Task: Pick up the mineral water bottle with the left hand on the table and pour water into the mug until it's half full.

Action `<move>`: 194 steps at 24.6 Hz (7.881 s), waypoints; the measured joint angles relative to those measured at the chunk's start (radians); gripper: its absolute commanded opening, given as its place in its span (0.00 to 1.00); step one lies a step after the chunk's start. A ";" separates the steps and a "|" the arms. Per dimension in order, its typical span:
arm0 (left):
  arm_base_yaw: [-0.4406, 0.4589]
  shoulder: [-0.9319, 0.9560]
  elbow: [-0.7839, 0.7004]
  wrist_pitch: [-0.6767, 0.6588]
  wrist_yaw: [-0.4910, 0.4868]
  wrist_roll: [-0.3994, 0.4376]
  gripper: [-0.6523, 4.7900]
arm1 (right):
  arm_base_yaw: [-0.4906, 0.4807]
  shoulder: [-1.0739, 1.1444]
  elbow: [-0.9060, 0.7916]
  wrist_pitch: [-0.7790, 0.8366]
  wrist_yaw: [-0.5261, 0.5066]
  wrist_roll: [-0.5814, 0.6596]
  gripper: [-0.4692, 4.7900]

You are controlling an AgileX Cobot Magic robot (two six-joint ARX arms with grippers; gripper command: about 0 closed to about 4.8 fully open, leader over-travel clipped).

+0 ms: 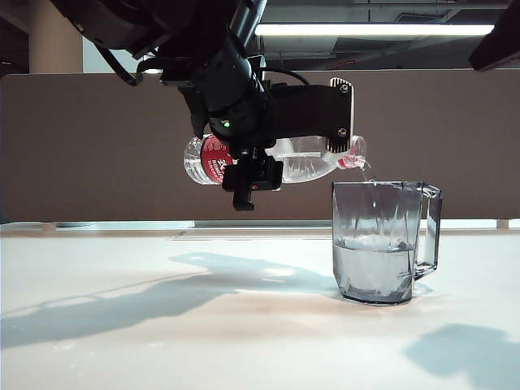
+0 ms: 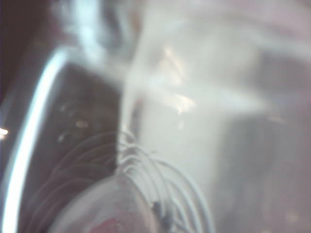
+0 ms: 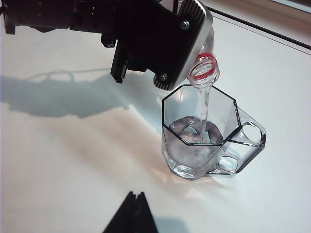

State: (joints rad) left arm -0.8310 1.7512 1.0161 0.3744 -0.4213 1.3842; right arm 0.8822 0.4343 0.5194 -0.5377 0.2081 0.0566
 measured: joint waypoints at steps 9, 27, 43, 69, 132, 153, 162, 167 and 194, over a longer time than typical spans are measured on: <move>0.000 0.000 0.000 -0.005 0.000 0.015 0.60 | 0.000 0.000 0.000 0.000 0.000 0.000 0.09; 0.001 -0.015 0.000 -0.021 0.071 -0.509 0.60 | 0.000 0.000 0.000 0.000 0.000 0.000 0.09; 0.264 -0.298 -0.190 -0.067 0.457 -1.234 0.60 | 0.000 0.000 0.000 0.000 -0.003 0.000 0.09; 0.289 -0.418 -0.500 0.186 0.275 -1.427 0.60 | 0.001 0.000 0.000 0.000 -0.003 0.000 0.09; 0.283 -0.389 -0.602 0.312 0.489 -1.513 1.00 | 0.001 0.000 0.000 0.000 -0.007 0.000 0.09; 0.283 -0.612 -0.602 -0.042 0.500 -1.422 1.00 | 0.001 0.000 0.000 0.000 -0.006 0.000 0.09; 0.283 -0.675 -0.601 -0.110 0.501 -1.422 1.00 | 0.001 0.000 0.000 0.000 -0.006 0.000 0.09; 0.283 -0.777 -0.601 -0.241 0.501 -1.422 1.00 | 0.001 0.000 0.000 0.000 -0.006 0.000 0.09; 0.343 -1.452 -0.773 -0.476 0.527 -1.422 0.11 | 0.001 0.000 0.000 0.000 -0.006 0.000 0.09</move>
State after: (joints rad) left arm -0.4885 0.2993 0.2432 -0.1013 0.1059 -0.0380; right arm 0.8829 0.4343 0.5198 -0.5377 0.2020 0.0566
